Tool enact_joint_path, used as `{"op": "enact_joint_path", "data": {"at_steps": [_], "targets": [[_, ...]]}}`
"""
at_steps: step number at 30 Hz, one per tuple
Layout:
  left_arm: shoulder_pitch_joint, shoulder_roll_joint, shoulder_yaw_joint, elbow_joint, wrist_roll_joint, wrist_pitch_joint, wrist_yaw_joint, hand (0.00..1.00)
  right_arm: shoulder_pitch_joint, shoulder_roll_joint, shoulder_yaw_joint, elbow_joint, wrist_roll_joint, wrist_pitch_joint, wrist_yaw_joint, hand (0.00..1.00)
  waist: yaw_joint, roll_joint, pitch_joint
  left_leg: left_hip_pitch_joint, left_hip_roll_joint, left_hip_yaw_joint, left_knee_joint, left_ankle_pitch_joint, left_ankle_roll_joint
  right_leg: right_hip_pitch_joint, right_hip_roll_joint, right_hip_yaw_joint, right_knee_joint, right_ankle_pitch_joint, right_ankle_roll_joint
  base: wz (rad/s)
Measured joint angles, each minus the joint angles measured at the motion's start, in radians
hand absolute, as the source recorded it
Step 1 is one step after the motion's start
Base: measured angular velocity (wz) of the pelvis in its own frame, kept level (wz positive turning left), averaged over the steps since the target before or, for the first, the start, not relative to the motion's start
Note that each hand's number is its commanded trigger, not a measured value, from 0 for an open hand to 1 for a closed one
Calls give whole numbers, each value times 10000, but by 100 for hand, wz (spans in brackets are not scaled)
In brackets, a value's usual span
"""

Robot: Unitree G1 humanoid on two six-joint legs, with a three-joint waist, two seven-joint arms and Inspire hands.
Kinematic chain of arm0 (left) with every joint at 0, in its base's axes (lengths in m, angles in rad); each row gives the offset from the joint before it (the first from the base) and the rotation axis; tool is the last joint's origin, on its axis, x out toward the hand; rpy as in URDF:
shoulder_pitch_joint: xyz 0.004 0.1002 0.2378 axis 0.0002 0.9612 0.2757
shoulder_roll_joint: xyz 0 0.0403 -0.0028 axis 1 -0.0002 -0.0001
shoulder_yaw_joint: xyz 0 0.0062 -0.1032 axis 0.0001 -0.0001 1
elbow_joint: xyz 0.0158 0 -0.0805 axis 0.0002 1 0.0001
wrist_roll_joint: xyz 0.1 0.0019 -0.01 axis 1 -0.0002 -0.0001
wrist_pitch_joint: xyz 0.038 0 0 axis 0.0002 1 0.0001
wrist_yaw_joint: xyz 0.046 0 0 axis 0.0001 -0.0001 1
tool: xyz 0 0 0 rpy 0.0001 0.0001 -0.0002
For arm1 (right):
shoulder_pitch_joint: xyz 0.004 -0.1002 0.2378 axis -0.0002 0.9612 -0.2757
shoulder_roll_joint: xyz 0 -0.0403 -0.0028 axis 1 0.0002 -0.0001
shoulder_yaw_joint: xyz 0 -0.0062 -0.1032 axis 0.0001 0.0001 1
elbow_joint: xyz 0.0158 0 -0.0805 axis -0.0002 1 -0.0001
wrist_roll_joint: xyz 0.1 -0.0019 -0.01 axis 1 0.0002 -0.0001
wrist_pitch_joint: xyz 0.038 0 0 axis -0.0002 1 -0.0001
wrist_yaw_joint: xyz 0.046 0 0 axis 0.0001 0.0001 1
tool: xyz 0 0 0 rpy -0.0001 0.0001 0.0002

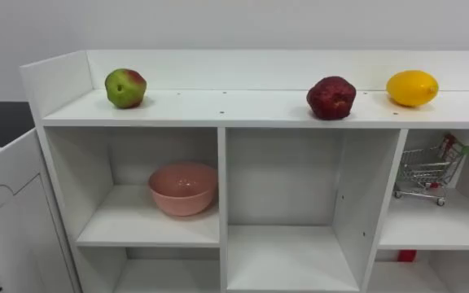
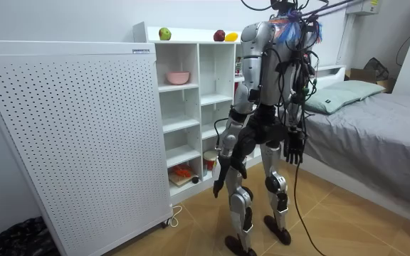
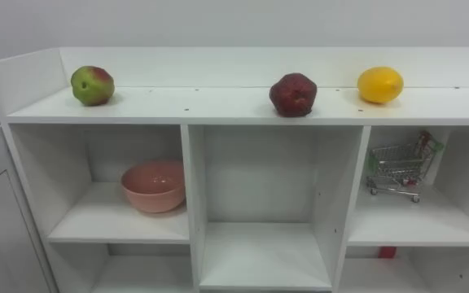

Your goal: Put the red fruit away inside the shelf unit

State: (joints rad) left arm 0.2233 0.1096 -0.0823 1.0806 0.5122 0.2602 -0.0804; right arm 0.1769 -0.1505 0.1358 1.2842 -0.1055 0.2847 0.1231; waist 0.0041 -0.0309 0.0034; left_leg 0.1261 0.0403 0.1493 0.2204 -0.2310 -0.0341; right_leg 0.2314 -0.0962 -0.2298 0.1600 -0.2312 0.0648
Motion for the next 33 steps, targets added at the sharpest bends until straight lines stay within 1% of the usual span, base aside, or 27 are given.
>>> {"op": "enact_joint_path", "data": {"at_steps": [8, 12, 16, 17, 20, 21, 22, 23, 24, 25, 26, 27, 28, 29, 30, 31, 33], "targets": [[35, 1, 3, -2, -102, 3, 0, 0, -1, -1, -9, -34, 37, 1, -11, 0, -7, 41, -9, -1, 12, -7, 14, 0, 1, -50, -2, 9, 102, 0, 0, 0], [39, 1, 108, -2, -69, -96, 23, 0, -19, 16, -126, -114, -30, -46, -198, 0, -12, 53, -17, 29, 12, 10, 20, 2, 1, -26, 0, 1, 106, 0, 0, 0], [67, -1, 228, -2, -67, -358, 46, 0, -22, 21, -912, -503, -3, -356, -790, 0, -28, 54, -10, 40, 12, 32, 22, 5, 2, -18, -2, 46, 100, 0, 0, -1], [66, 1, 255, -2, -52, -401, 54, 0, -20, 17, -968, -644, -6, -387, -906, 0, -29, 56, -8, 27, 13, 42, 36, 6, 2, -31, -2, 44, 106, 0, 0, 0], [35, -4, 492, -10, 65, -731, 154, 0, -7, -73, -1037, -1125, -132, -441, -1387, 0, -6, 52, 8, -83, 16, 34, 170, 4, 6, -100, -7, 24, 137, 0, 0, 1], [33, -10, 499, -22, 85, -851, 302, 0, -6, -145, -1145, -1559, -274, -429, -1557, 0, -21, -11, -1, -147, 16, 47, 144, 5, 8, -194, -22, 36, 200, 0, 0, -10], [30, -35, 590, -52, 106, -957, 359, 0, -7, -229, -1612, -2556, -299, -443, -1845, 0, -39, 45, 87, -201, 16, 134, 142, 19, 29, -334, -49, 65, 295, -1, -1, -15], [19, -38, 654, -67, 106, -983, 368, 0, -9, -257, -1800, -3244, -223, -456, -2045, 0, -55, 54, 94, -263, 15, 159, 156, 28, 44, -409, -53, 95, 296, 8, -15, -10], [-26, -3, 799, -123, 121, -1010, 485, 0, -61, -255, -2034, -4390, 58, -801, -2522, 0, -85, 22, 134, -301, 0, 167, 169, 48, 69, -424, -56, 103, 245, 23, -23, 0], [-2, 114, 799, -232, 168, -1032, 598, 0, -175, -257, -2080, -5367, 399, -1170, -2866, 0, -89, -11, 141, -286, -5, 158, 170, 48, 70, -411, -57, 106, 196, 22, -20, 5], [-4, 183, 784, -249, 177, -1093, 660, 0, -204, -245, -2079, -5934, 587, -1331, -2982, 0, -96, -38, 138, -285, -6, 153, 167, 48, 69, -391, -53, 104, 131, 21, -18, 4], [7, 275, 787, -291, 174, -1163, 789, 0, -284, -195, -2077, -7030, 751, -1661, -3210, 0, -86, -90, 124, -289, -8, 137, 174, 51, 68, -385, -30, 154, 77, 29, -22, 0], [51, 295, 790, -333, 177, -1172, 946, 0, -410, -134, -2076, -8017, 803, -1965, -3454, 0, -88, -74, 92, -292, -25, 135, 201, 51, 69, -376, -10, 285, 90, 42, -21, 0], [94, 290, 793, -386, 185, -1174, 1020, 0, -468, -98, -2077, -8445, 803, -2089, -3596, 0, -93, -135, 91, -292, -33, 136, 200, 49, 71, -381, -12, 285, 90, 44, -19, 0], [142, 285, 819, -444, 272, -1211, 1173, 0, -523, 2, -2068, -9272, 798, -2287, -3847, 0, -90, -94, 54, -296, -38, 130, 187, 48, 72, -394, -14, 290, 95, 47, -14, 4], [171, 286, 817, -440, 328, -1248, 1306, 0, -540, 78, -2026, -10021, 782, -2425, -4013, 0, -88, -107, 50, -298, -35, 121, 173, 48, 71, -399, -6, 317, 100, 48, -12, 3], [297, 286, 805, -414, 326, -1355, 1427, 0, -539, 87, -1932, -10836, 632, -2658, -4212, 0, -88, -142, 37, -296, -32, 116, 157, 48, 70, -408, -5, 299, 106, 51, -10, 0]]}}
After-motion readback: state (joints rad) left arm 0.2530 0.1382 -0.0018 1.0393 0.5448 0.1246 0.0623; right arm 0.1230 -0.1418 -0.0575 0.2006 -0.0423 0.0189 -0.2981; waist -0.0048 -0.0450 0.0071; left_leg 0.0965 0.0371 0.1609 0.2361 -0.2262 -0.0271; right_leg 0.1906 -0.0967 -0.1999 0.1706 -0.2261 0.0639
